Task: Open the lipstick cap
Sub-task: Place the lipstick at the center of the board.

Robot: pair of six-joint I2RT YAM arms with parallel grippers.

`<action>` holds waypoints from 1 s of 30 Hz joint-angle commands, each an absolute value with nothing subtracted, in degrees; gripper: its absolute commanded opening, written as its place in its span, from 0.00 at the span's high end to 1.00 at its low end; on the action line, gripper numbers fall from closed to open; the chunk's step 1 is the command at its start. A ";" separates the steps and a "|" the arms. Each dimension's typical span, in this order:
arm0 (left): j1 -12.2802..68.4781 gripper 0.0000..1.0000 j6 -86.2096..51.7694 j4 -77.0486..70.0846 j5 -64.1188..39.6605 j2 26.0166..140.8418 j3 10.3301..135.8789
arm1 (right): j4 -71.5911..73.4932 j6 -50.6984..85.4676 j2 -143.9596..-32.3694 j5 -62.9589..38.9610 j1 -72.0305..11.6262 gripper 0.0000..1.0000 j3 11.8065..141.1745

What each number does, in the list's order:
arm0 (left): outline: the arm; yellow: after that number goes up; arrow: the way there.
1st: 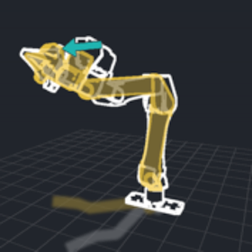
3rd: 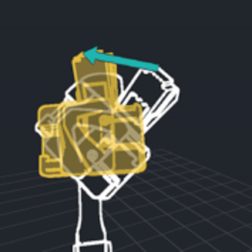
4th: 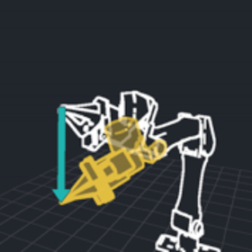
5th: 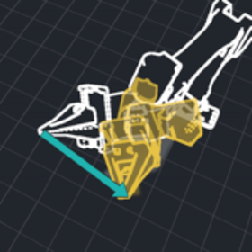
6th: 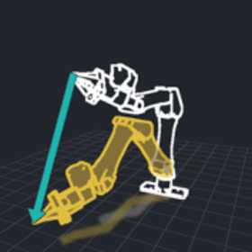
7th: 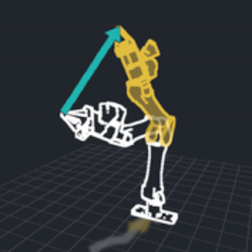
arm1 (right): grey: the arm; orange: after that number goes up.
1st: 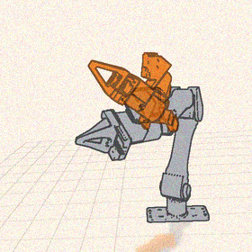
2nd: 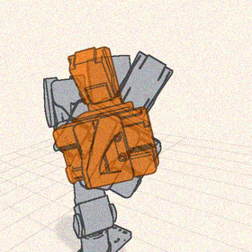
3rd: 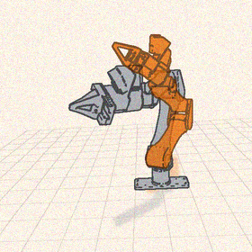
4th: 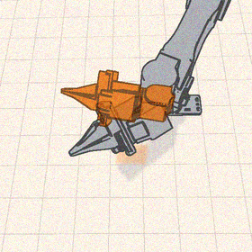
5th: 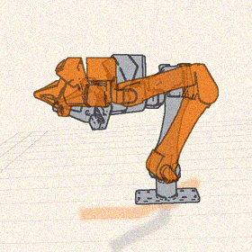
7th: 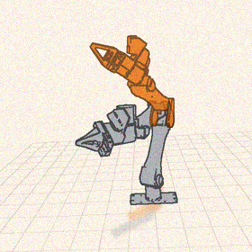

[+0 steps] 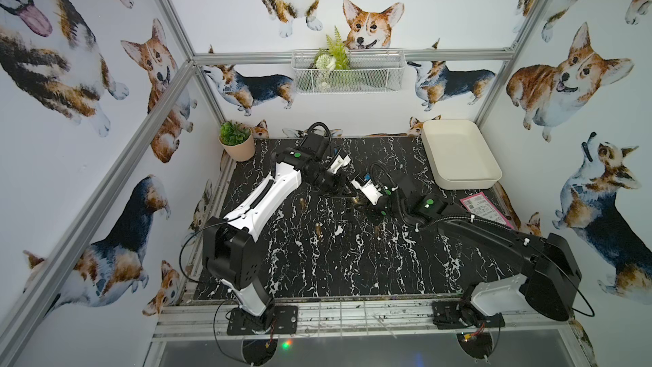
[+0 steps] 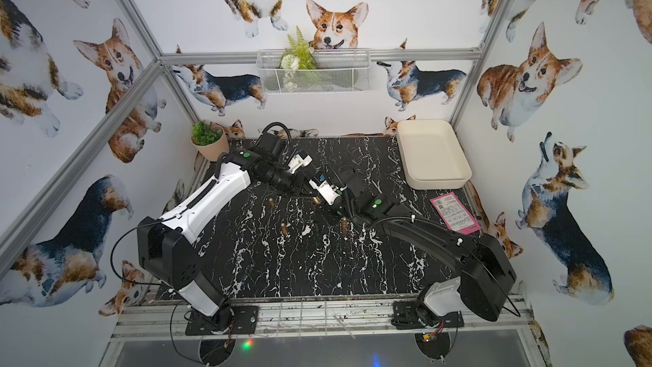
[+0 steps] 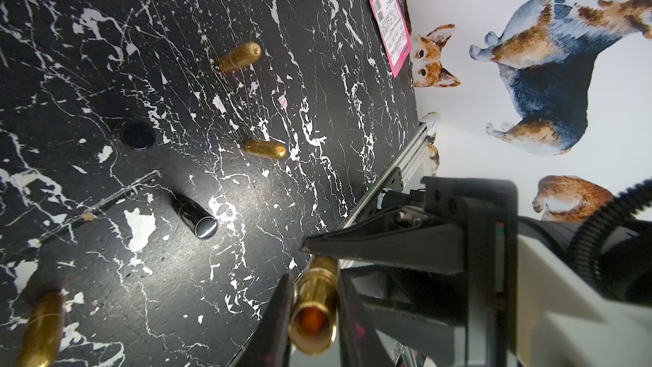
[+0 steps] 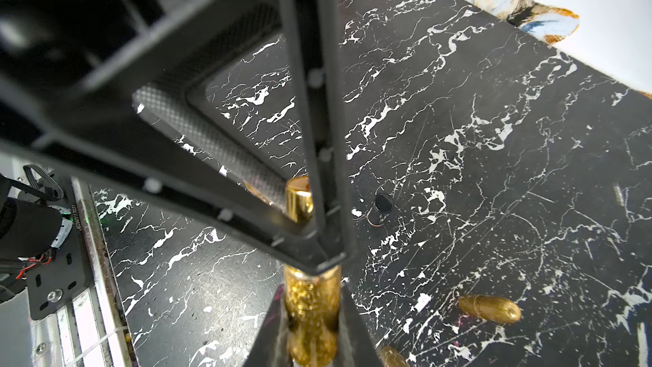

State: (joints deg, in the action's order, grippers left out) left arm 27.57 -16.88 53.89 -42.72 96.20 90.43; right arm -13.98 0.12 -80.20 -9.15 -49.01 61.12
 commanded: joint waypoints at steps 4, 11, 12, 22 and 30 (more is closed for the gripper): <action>27.55 0.78 -16.11 54.49 -42.35 96.68 91.23 | -13.78 -0.96 -80.33 -9.58 -49.22 1.00 61.70; 27.52 0.85 -15.73 55.36 -42.27 96.63 91.41 | -13.47 -0.88 -80.53 -9.40 -49.26 1.00 61.53; 27.58 0.85 -15.74 55.37 -42.27 96.59 91.28 | -13.47 -0.82 -80.56 -9.32 -49.23 1.00 61.48; 27.34 0.85 -15.84 56.16 -41.08 96.30 91.88 | -14.36 0.37 -81.09 -5.14 -49.22 0.71 62.93; 25.44 0.82 -17.51 56.58 -37.19 97.00 94.52 | -12.72 0.19 -79.07 -1.91 -49.22 0.56 61.37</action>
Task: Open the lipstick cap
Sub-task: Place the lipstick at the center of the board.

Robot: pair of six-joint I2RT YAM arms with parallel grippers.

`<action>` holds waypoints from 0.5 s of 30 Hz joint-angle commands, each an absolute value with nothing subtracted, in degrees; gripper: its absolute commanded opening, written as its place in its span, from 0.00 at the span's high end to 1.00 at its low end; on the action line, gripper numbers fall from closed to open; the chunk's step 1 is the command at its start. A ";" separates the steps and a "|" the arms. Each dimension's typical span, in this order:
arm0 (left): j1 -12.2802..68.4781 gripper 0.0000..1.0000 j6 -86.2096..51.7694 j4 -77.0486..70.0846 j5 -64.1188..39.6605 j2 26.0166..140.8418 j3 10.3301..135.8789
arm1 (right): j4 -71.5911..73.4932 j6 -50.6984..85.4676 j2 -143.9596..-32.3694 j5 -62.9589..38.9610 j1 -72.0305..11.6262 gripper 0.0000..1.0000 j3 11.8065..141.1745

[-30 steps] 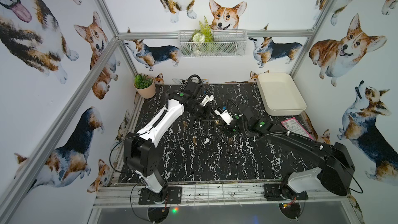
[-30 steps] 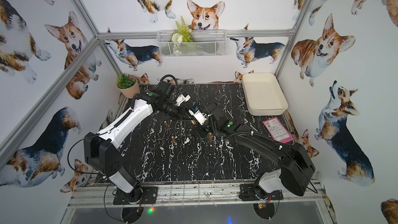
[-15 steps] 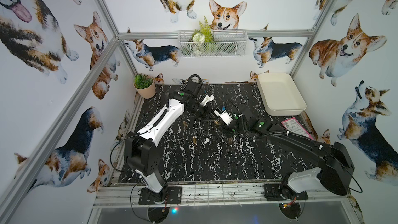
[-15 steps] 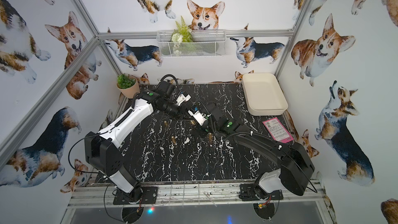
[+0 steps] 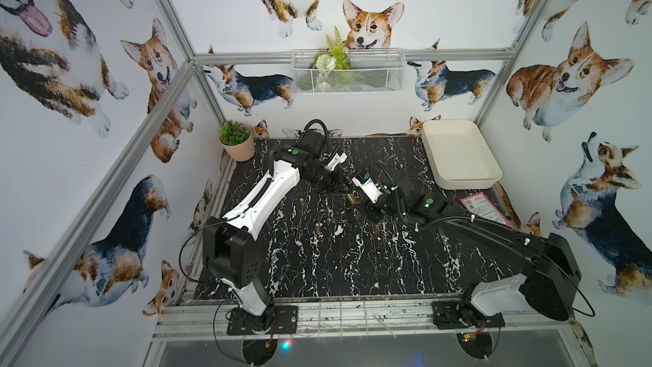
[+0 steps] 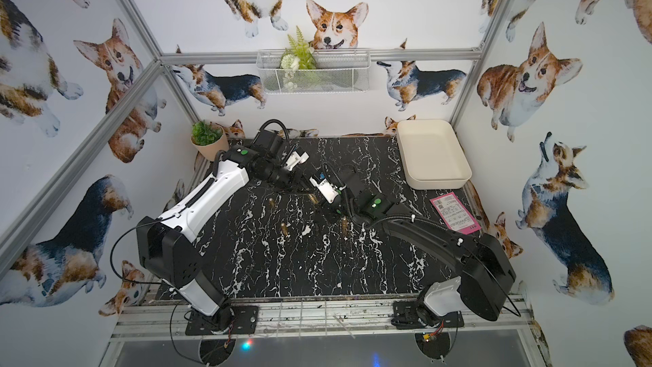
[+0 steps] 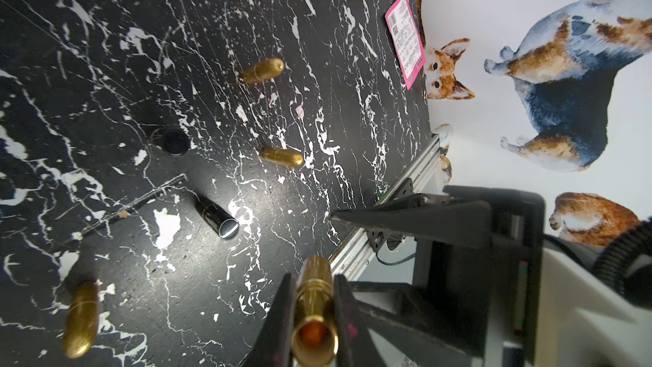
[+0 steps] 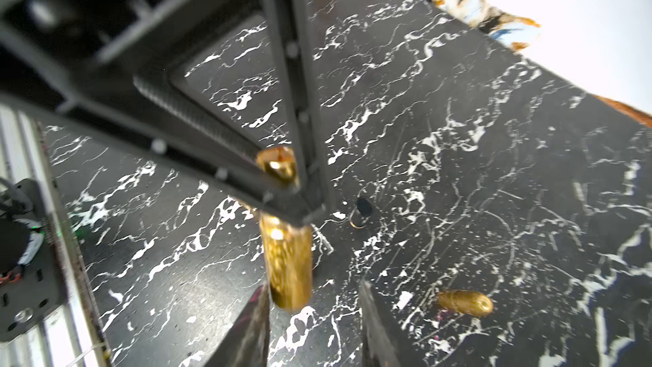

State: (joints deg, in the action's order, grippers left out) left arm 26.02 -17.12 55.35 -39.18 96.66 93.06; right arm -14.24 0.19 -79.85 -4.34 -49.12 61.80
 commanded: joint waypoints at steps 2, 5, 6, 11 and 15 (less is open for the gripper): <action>24.80 0.82 -17.88 57.18 -35.39 97.49 95.84 | -12.66 0.00 -78.37 -1.13 -49.26 0.54 60.92; 23.58 0.81 -19.27 57.29 -28.89 97.96 97.47 | -12.94 0.05 -76.85 0.75 -49.24 0.54 60.22; 23.39 0.80 -19.65 57.35 -25.63 98.37 98.14 | -13.00 0.24 -76.10 1.84 -49.22 0.55 59.96; 23.47 0.83 -20.30 52.71 -11.30 98.92 96.63 | -13.86 1.12 -72.46 6.34 -49.26 0.56 59.77; 23.38 0.83 -20.05 47.43 -4.55 100.15 92.43 | -13.41 2.07 -69.22 9.99 -49.22 0.57 58.42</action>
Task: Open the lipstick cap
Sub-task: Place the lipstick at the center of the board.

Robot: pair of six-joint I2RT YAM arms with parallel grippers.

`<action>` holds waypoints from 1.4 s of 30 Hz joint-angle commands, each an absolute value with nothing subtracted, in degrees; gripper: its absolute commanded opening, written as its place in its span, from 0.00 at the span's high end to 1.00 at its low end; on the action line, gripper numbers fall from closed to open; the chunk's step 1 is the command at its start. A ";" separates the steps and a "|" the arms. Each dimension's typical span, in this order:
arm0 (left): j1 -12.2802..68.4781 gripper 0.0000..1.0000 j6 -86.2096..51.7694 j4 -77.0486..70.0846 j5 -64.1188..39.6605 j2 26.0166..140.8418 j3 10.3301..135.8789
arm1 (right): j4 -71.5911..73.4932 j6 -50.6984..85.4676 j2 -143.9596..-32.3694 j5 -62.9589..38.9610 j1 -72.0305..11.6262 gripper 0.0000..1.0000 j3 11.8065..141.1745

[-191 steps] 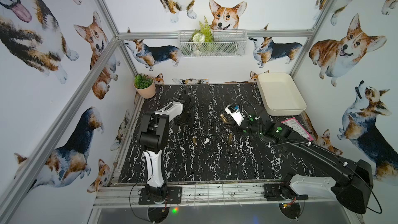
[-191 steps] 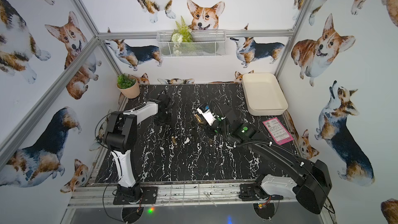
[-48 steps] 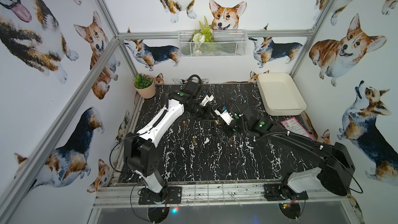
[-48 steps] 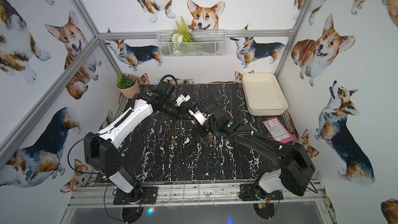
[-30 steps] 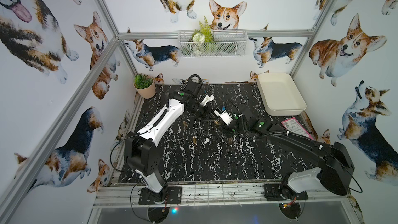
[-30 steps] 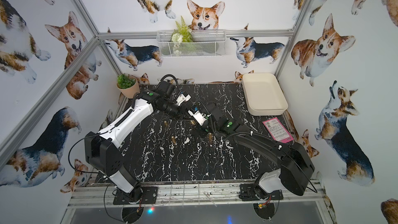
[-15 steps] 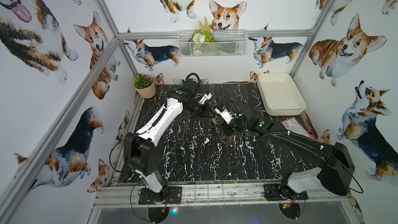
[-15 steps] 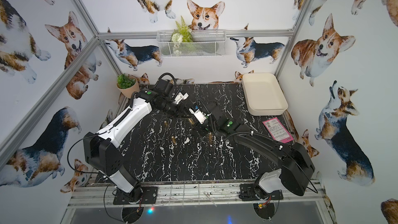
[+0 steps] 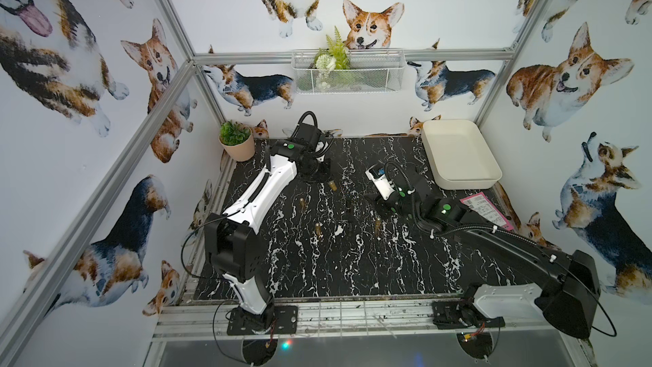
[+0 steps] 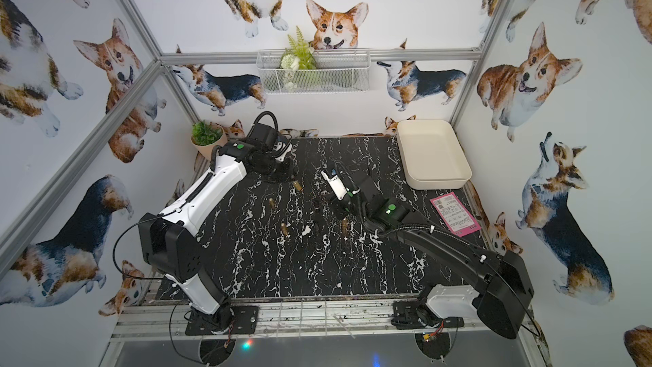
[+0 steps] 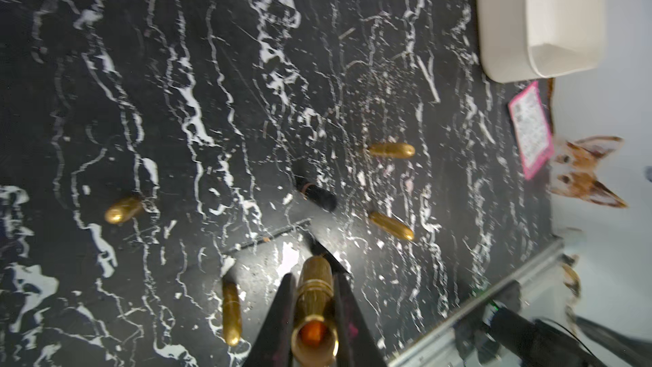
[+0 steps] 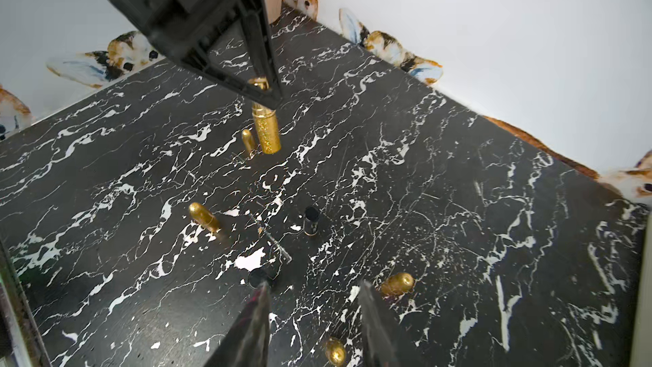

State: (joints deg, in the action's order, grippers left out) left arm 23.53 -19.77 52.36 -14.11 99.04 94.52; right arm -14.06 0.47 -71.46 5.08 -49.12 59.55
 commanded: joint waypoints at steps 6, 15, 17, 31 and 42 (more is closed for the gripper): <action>23.33 0.84 -19.47 45.97 0.48 105.95 91.88 | -12.14 2.58 -66.66 13.83 -49.13 0.57 54.62; 23.33 0.84 -18.78 44.90 6.82 112.32 91.60 | -12.39 3.75 -66.23 14.88 -49.13 0.57 52.90; 23.37 0.84 -19.02 43.01 7.03 112.93 90.21 | -12.31 3.86 -66.33 15.00 -49.13 0.57 52.68; 23.32 0.84 -22.62 31.36 7.91 110.68 79.11 | -11.62 3.95 -67.44 15.11 -49.13 0.57 52.21; 23.35 0.85 -25.11 29.42 8.55 107.38 75.24 | -11.09 4.02 -67.94 14.85 -49.13 0.57 51.90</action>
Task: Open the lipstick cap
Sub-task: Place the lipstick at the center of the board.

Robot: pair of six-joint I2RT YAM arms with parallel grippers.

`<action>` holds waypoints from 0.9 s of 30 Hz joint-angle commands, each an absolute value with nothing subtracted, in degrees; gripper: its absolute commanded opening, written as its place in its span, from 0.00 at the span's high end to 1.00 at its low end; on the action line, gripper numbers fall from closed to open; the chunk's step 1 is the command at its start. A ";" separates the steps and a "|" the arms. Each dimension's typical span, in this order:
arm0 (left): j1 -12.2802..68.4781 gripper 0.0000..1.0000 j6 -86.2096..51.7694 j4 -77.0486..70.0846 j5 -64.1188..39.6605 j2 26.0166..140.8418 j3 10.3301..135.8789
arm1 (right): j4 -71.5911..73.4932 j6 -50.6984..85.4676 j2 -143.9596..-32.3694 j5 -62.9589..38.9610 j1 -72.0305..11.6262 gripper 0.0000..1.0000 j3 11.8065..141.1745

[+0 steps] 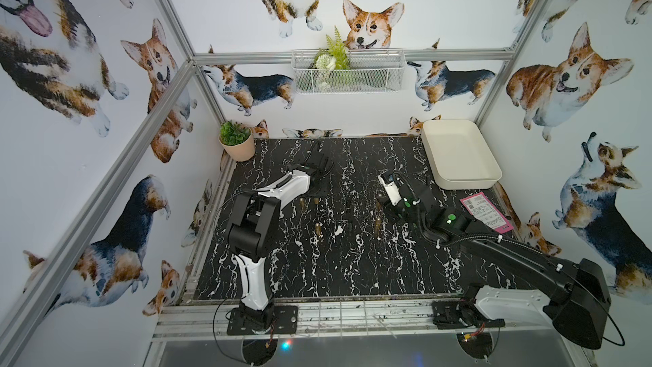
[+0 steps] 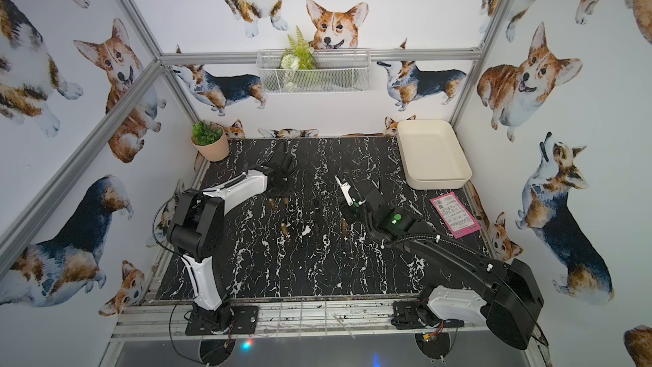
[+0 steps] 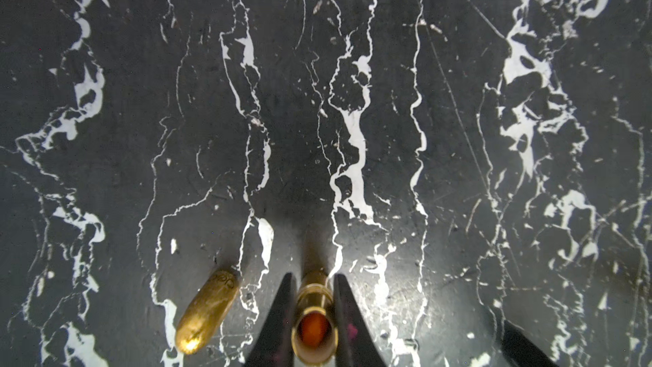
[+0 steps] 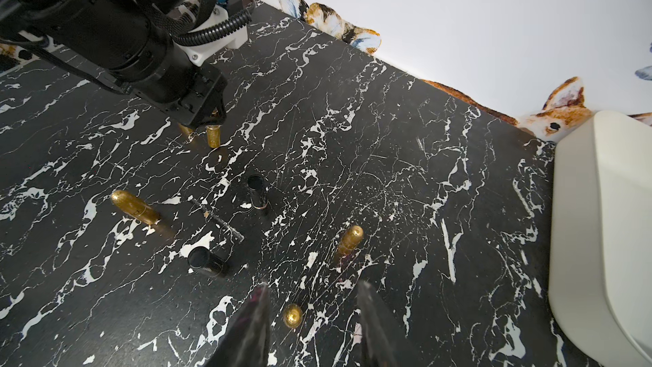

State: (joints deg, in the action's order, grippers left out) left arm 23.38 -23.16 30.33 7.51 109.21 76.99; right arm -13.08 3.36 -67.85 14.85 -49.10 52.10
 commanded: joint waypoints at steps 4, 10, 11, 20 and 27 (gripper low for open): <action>23.38 0.89 -25.31 27.66 8.60 105.98 73.11 | -10.77 3.82 -68.28 14.69 -49.13 0.57 51.94; 23.38 0.88 -25.05 23.31 8.53 103.81 69.51 | -10.59 3.77 -68.38 14.63 -49.13 0.57 51.93; 23.47 0.88 -24.90 22.35 8.68 103.46 68.96 | -10.63 3.78 -68.46 14.67 -49.13 0.57 51.90; 24.93 0.88 -23.60 13.88 9.79 101.13 64.19 | -10.93 3.55 -68.30 14.98 -49.13 0.56 51.94; 26.72 0.88 -21.45 10.28 12.47 102.31 64.49 | -11.66 3.06 -68.29 15.30 -49.13 0.56 52.28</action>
